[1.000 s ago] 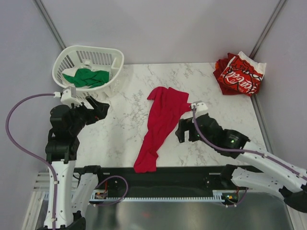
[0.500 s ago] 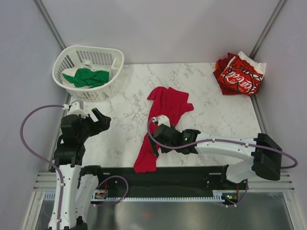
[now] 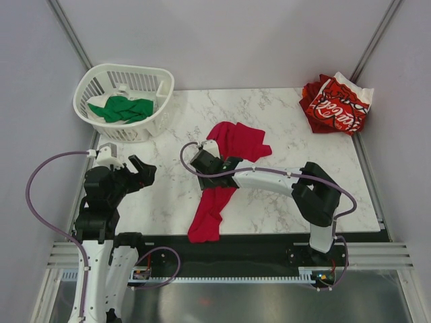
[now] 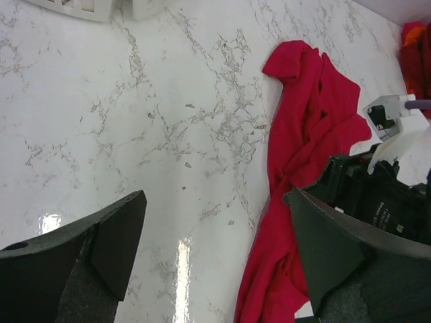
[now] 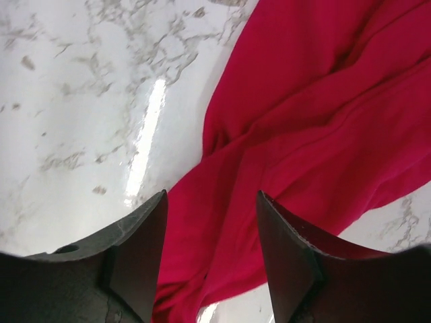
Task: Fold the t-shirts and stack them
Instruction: Flatten the tshirt out
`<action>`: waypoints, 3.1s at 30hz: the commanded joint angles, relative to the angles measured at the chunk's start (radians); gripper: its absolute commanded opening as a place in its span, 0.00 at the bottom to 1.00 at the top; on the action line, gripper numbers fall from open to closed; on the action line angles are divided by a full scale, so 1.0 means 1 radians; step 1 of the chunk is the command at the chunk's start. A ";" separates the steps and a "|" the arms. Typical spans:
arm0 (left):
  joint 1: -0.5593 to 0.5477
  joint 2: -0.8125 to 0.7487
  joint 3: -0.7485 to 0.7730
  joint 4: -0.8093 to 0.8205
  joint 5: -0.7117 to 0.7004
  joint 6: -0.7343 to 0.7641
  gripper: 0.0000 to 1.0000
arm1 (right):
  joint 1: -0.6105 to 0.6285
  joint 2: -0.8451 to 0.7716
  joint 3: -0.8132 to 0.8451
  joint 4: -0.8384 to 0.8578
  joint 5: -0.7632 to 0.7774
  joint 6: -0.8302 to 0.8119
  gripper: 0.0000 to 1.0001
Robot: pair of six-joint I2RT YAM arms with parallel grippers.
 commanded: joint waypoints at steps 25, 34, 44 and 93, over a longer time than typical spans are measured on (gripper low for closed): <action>-0.034 0.002 -0.007 0.042 -0.029 0.026 0.94 | -0.079 -0.033 0.060 -0.186 0.214 -0.054 0.00; -0.034 0.022 -0.007 0.042 -0.020 0.028 0.94 | -0.256 -0.737 -0.299 -0.465 0.408 0.157 0.00; -0.040 0.045 -0.007 0.044 -0.011 0.026 0.91 | -0.277 -1.083 -0.575 -0.489 0.176 0.345 0.98; -0.236 0.261 0.056 0.027 -0.127 -0.048 0.72 | 0.241 -0.921 -0.416 -0.677 0.466 0.472 0.00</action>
